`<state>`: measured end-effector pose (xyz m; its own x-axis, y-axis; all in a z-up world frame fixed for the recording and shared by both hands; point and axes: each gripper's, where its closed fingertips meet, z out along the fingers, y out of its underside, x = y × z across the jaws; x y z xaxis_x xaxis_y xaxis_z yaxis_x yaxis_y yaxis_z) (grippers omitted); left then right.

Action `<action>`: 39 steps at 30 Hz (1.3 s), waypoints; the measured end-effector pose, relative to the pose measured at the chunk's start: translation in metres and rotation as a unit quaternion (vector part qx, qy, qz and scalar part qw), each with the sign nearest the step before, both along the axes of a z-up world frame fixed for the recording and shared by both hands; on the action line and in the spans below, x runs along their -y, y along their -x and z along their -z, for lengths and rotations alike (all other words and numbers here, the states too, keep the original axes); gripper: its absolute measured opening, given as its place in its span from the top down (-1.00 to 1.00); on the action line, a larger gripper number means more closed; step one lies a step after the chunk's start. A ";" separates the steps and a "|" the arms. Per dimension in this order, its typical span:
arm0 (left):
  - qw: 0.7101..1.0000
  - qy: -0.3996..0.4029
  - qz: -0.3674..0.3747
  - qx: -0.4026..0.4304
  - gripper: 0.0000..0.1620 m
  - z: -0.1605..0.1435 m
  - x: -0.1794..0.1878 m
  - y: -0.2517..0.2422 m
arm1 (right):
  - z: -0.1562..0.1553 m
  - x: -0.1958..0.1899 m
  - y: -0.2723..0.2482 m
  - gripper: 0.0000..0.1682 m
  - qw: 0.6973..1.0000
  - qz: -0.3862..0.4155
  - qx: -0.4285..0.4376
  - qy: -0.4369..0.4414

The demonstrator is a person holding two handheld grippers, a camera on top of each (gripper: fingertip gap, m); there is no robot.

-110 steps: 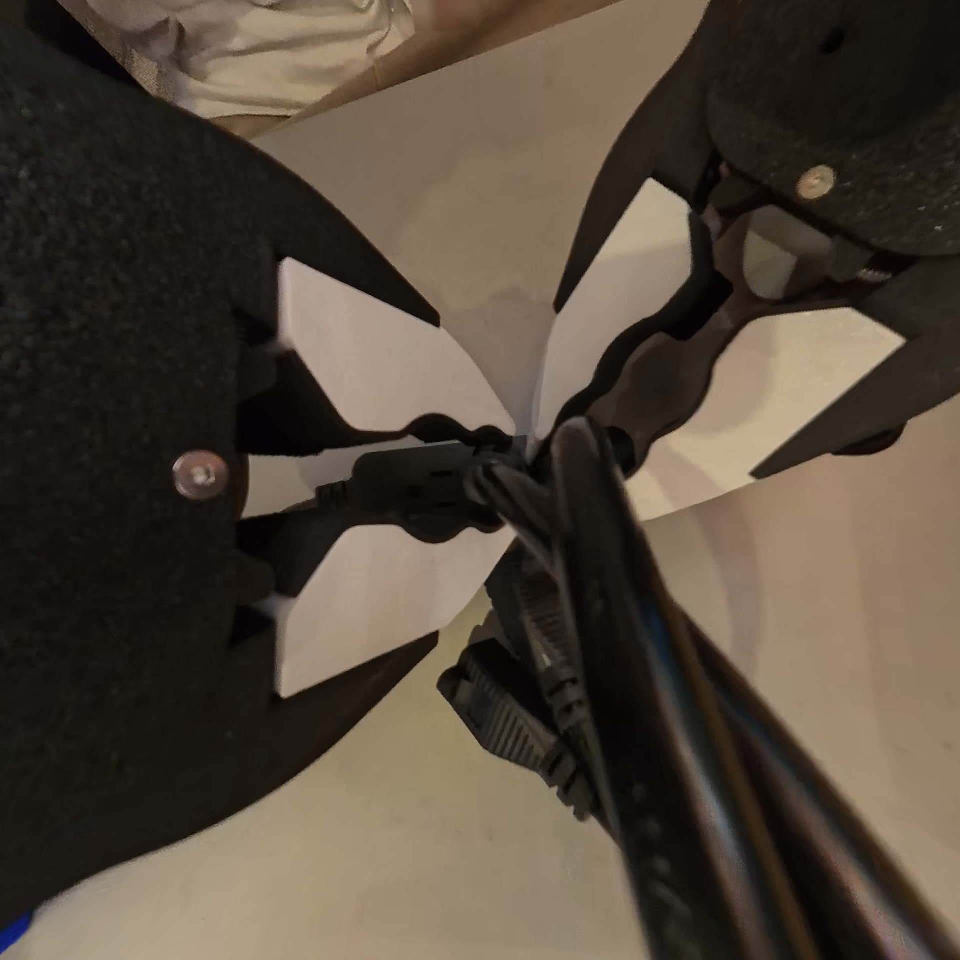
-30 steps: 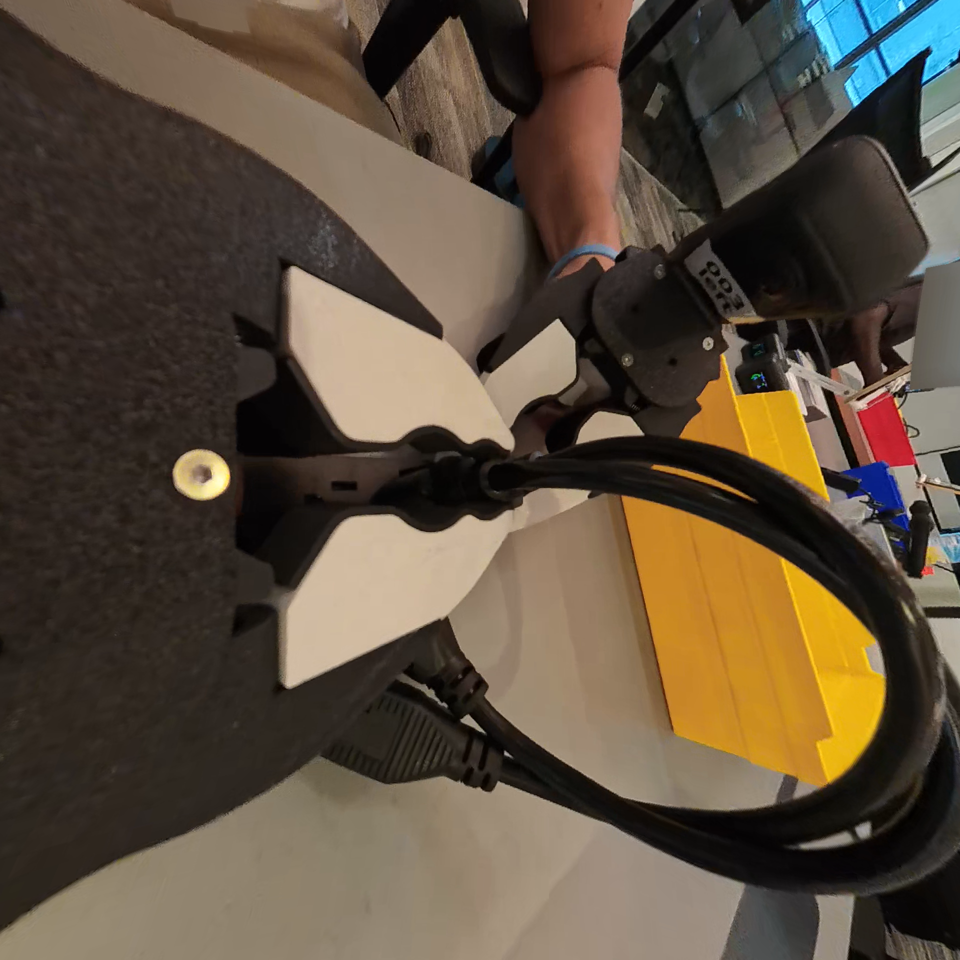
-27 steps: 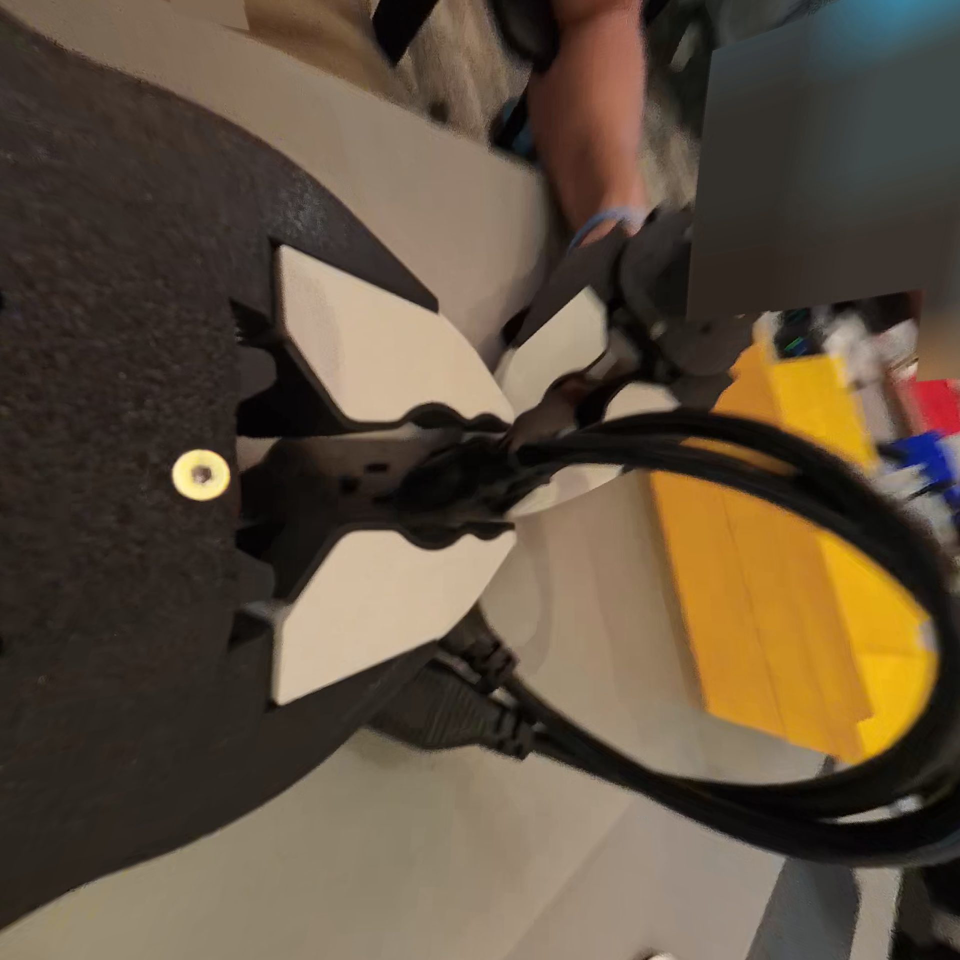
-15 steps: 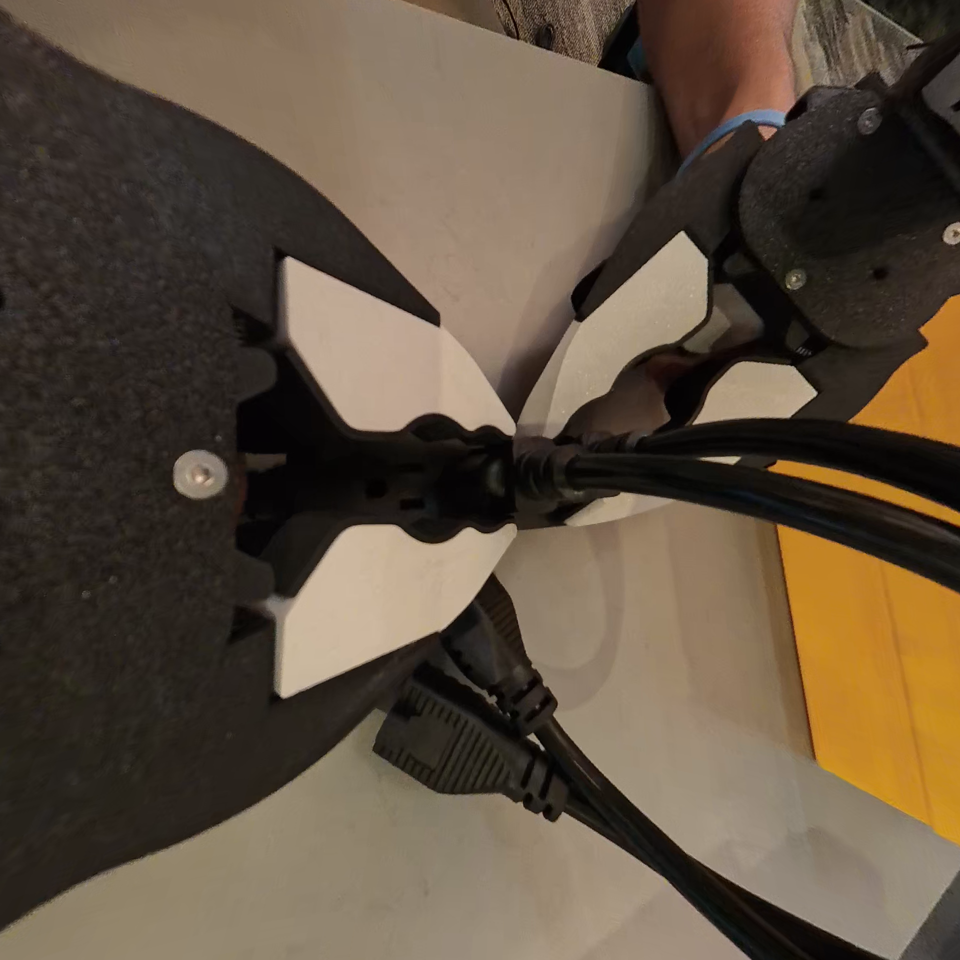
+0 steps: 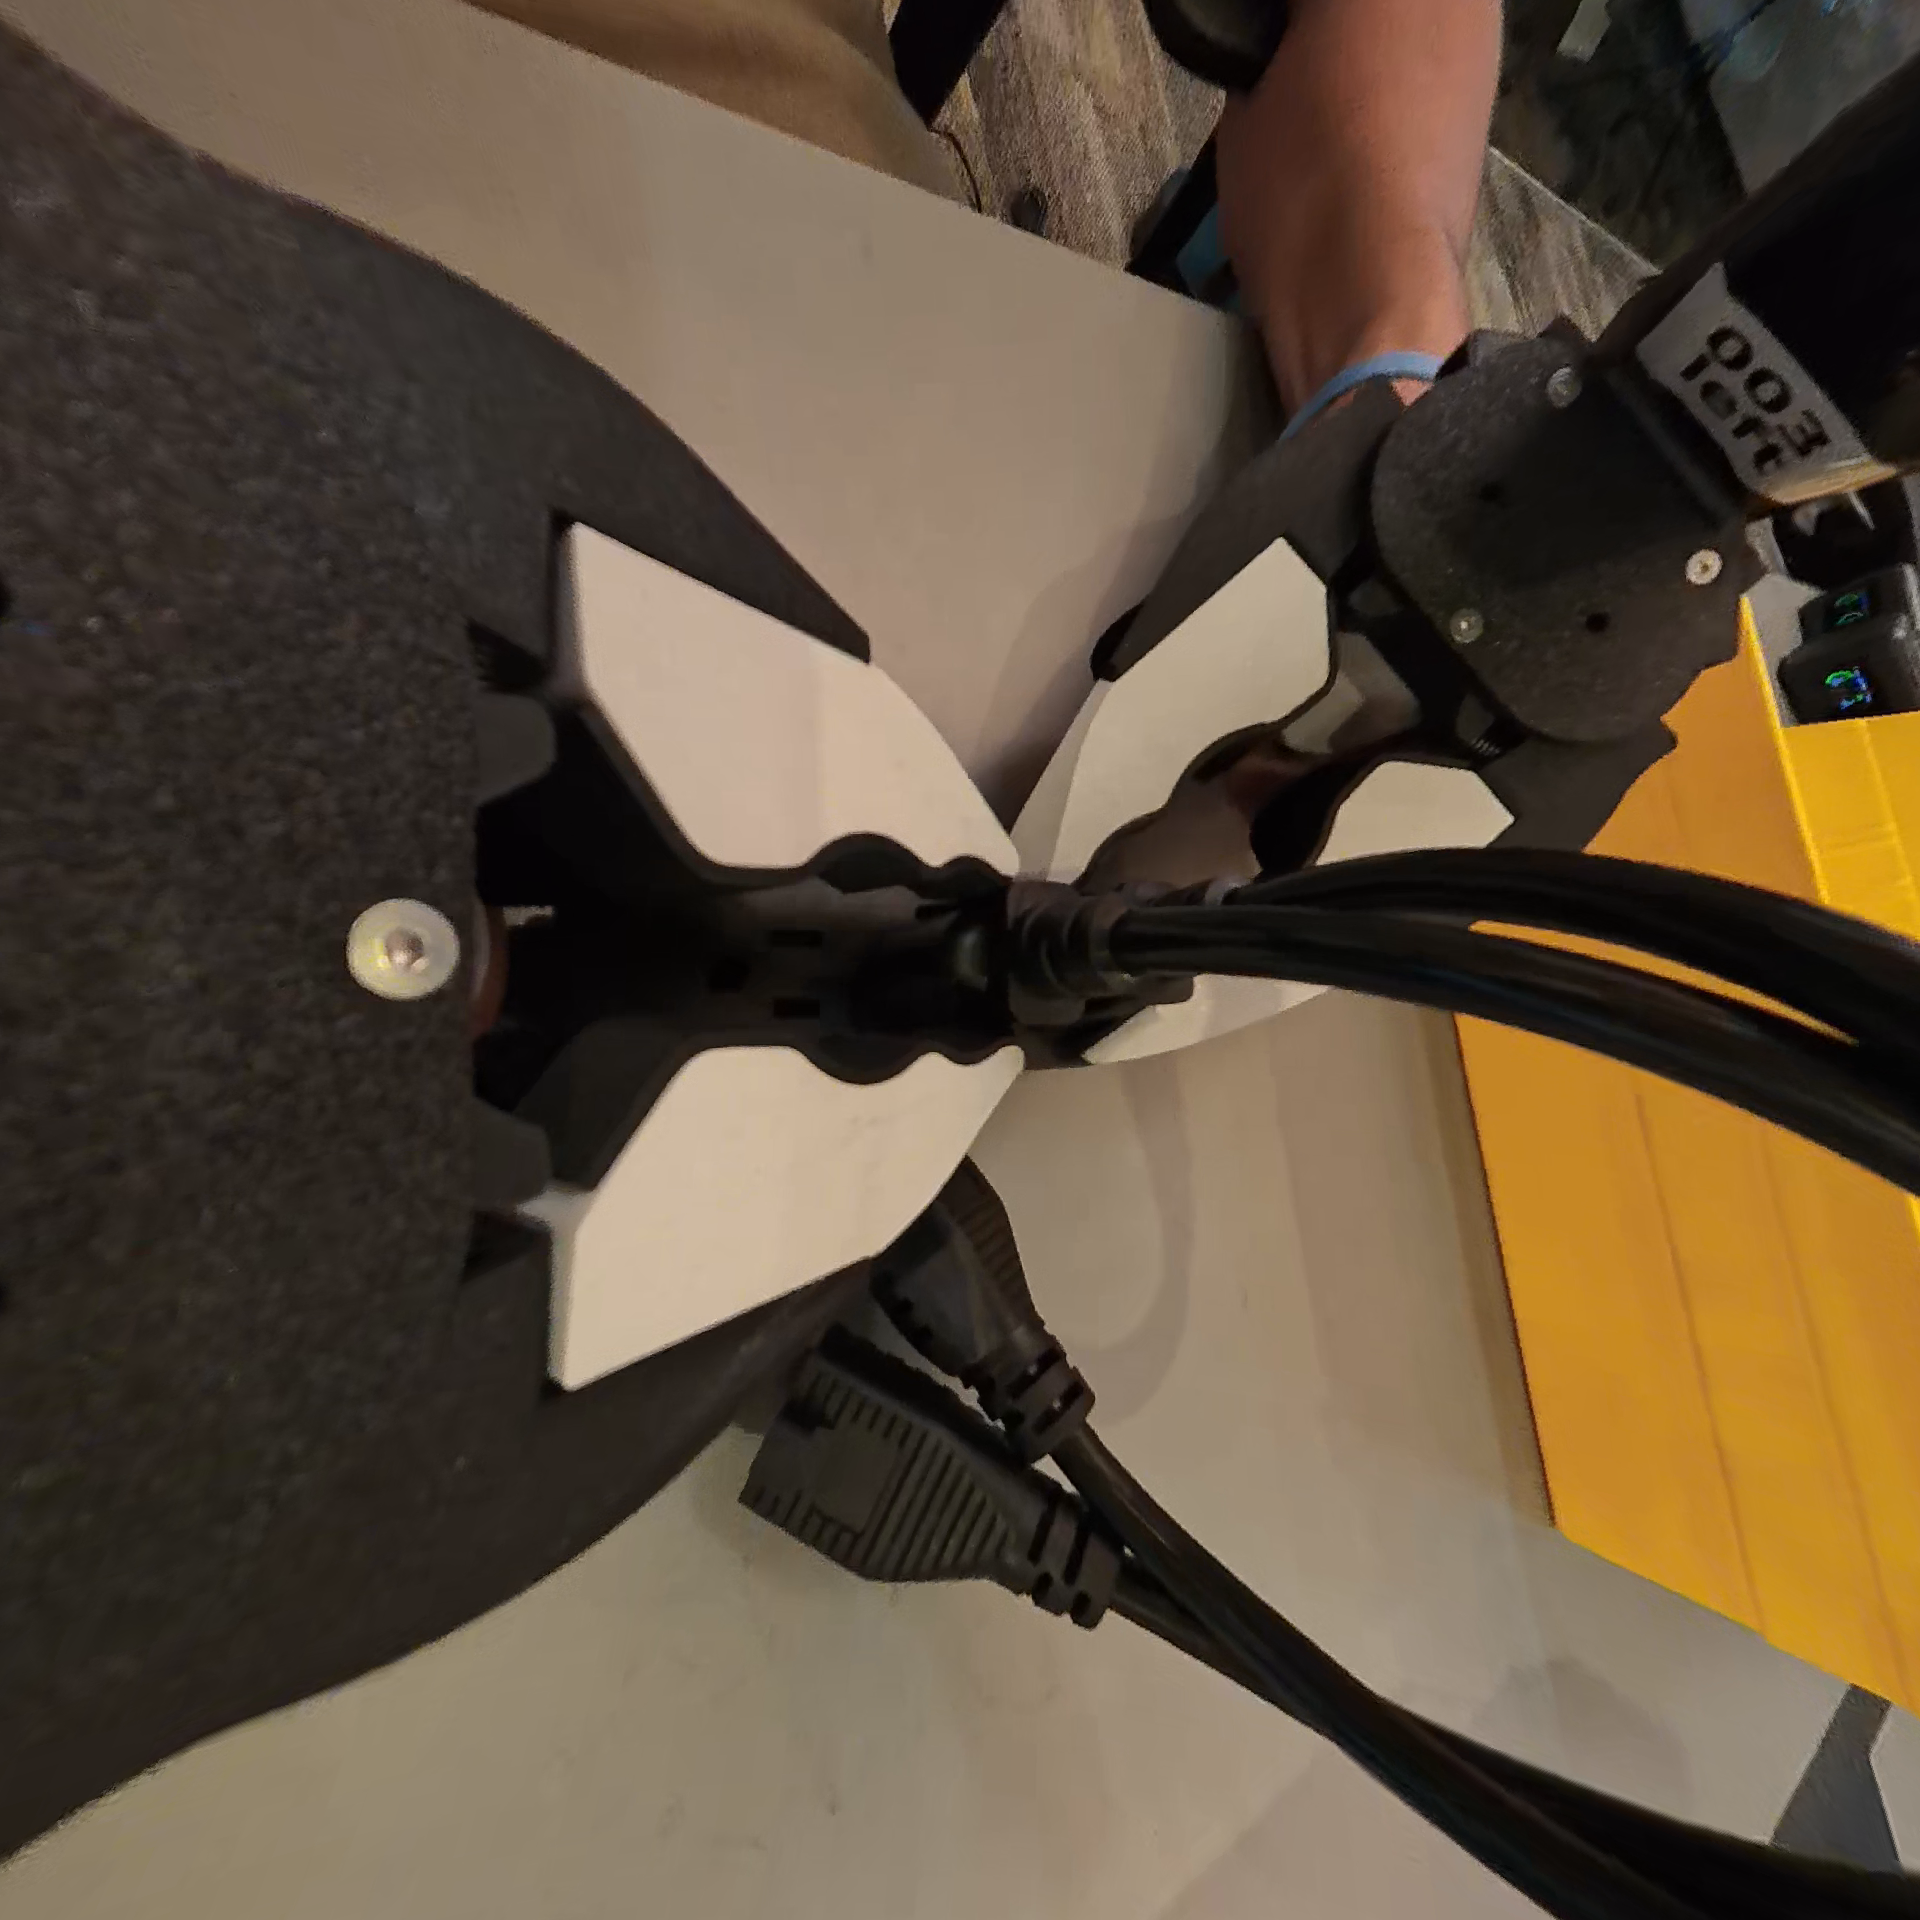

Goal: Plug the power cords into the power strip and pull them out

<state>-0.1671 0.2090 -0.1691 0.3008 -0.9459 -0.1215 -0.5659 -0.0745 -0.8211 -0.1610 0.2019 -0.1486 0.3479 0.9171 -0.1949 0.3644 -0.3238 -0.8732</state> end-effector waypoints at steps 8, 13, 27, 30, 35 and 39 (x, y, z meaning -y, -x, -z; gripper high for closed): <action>1.000 0.003 0.000 0.006 0.65 -0.001 0.000 -0.002 | -0.004 0.000 -0.002 0.77 1.000 0.005 -0.015 -0.003; 1.000 0.004 0.000 0.006 0.65 -0.001 -0.001 -0.002 | -0.007 0.000 -0.002 0.77 1.000 0.004 -0.027 0.000; 1.000 0.001 -0.012 -0.005 0.65 0.002 -0.006 -0.003 | -0.015 0.000 -0.003 0.78 0.998 0.004 -0.064 0.009; 1.000 0.004 -0.016 -0.007 0.66 0.003 -0.007 -0.002 | -0.013 -0.001 -0.002 0.75 0.998 0.001 -0.066 0.025; 0.999 0.013 -0.032 -0.005 0.67 0.001 -0.006 -0.001 | -0.017 -0.003 -0.001 0.66 0.997 0.017 -0.078 0.023; 0.999 0.022 -0.048 -0.002 0.67 0.001 0.000 0.002 | -0.023 0.011 -0.012 0.51 0.995 0.052 -0.074 0.045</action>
<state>-0.1692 0.2086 -0.1705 0.3908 -0.9167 -0.0829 -0.5581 -0.1643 -0.8134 -0.1488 0.1911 -0.1253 0.4021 0.8540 -0.3301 0.1939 -0.4318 -0.8809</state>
